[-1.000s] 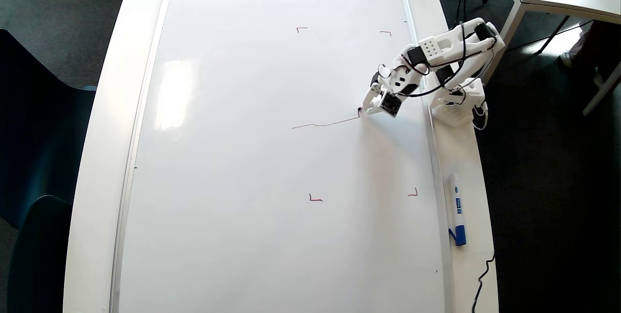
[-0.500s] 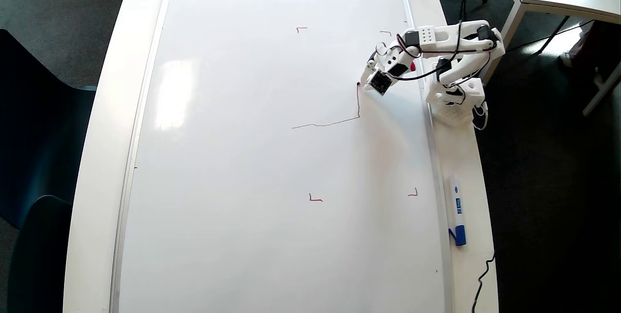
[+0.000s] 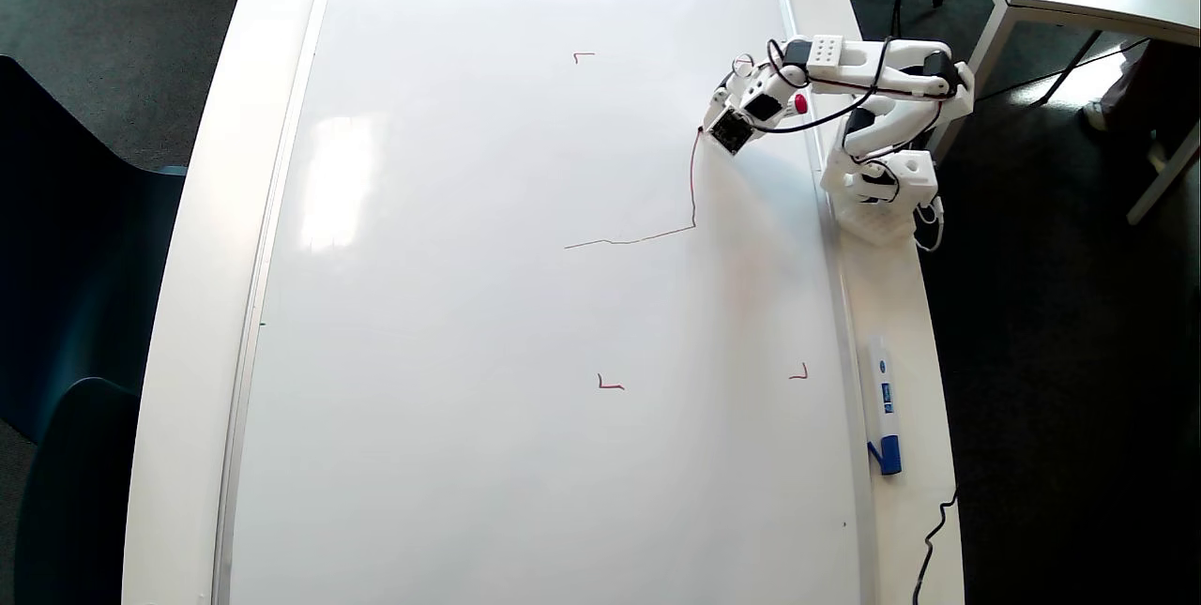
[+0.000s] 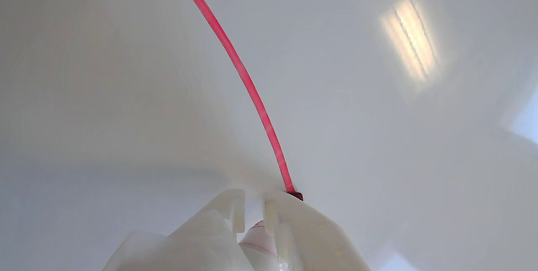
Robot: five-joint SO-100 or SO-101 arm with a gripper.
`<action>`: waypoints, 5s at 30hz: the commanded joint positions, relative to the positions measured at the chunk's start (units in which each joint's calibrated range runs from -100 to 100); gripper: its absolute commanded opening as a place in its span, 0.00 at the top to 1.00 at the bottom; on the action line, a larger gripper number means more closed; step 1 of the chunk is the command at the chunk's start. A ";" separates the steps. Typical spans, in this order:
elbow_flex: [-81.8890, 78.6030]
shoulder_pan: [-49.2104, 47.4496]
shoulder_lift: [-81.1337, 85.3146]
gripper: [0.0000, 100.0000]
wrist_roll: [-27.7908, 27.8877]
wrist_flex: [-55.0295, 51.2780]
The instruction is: Draw on a whiteboard a robot head using a pen attached to the gripper
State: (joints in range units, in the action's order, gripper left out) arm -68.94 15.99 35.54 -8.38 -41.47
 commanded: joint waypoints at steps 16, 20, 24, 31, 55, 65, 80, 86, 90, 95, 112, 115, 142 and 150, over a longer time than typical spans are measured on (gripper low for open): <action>3.25 1.43 -3.12 0.99 1.40 6.46; 8.43 -0.19 -9.58 0.99 1.24 6.72; 12.69 -1.59 -14.11 0.99 1.19 7.41; 20.77 -3.65 -23.67 0.99 0.06 12.97; 50.28 -7.55 -47.40 0.99 -1.49 13.15; 51.28 -7.55 -48.49 0.99 -1.87 13.15; 52.28 -9.39 -48.66 0.99 -1.92 13.15; 52.82 -13.08 -48.74 0.99 -1.97 13.67; 52.37 -15.14 -48.74 0.99 -1.97 15.58; 52.46 -18.09 -48.74 0.99 -3.31 15.58; 58.00 -26.78 -53.19 0.99 -4.76 15.58; 58.09 -27.59 -53.19 0.99 -4.82 15.58; 58.81 -32.45 -52.27 0.99 -6.75 15.58; 59.99 -30.09 -46.40 0.99 -6.64 14.10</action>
State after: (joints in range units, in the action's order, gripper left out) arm -10.10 -15.31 -17.41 -14.87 -26.60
